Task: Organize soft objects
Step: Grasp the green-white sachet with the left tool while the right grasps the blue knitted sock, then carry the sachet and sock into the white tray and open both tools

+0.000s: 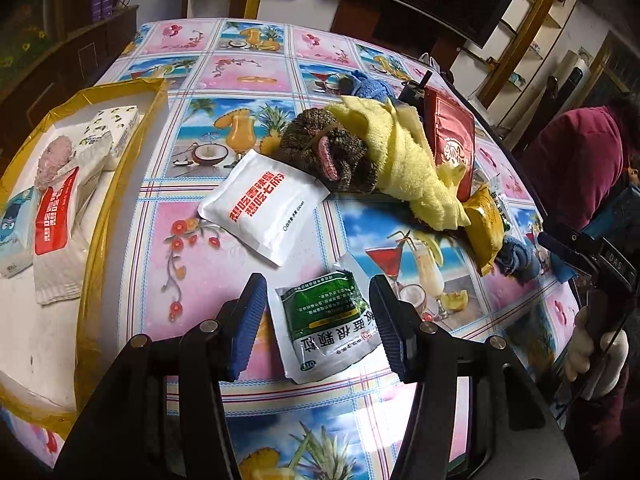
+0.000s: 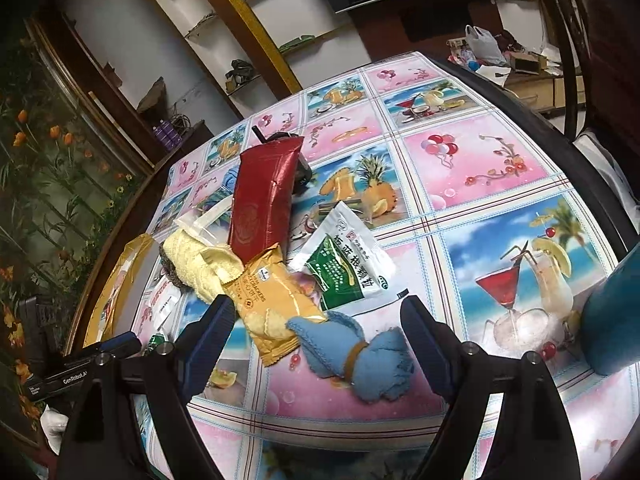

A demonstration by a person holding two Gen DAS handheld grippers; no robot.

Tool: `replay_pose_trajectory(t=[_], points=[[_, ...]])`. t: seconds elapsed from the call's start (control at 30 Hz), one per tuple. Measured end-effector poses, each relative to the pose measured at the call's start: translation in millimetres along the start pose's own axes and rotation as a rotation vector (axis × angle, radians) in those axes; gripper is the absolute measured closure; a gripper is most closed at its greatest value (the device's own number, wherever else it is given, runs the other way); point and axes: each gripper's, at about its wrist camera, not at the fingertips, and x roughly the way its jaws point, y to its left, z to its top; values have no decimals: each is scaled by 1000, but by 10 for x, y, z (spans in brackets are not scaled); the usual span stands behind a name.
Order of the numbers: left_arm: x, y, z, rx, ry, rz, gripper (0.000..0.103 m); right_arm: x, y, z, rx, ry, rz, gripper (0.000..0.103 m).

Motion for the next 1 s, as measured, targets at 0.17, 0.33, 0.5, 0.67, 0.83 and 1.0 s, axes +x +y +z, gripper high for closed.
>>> replay_pose_trajectory(t=[0.17, 0.33, 0.5, 0.67, 0.83, 1.0], points=[[74, 24, -34, 1, 9, -5, 50, 121, 24, -59, -44, 64, -25, 18], [279, -177, -79, 84, 36, 19, 48, 303, 148, -168, -125, 136, -67, 18], [346, -412, -154, 187, 1, 132, 38, 358, 239, -259, -165, 153, -86, 18], [292, -425, -187, 199, 1, 124, 68, 355, 320, -319, -219, 165, -124, 69], [105, -296, -215, 141, -4, 28, 70, 236, 351, -395, -228, 161, -125, 77], [-333, -98, -194, 65, -79, -61, 70, -13, 533, -450, -260, 131, -93, 77]])
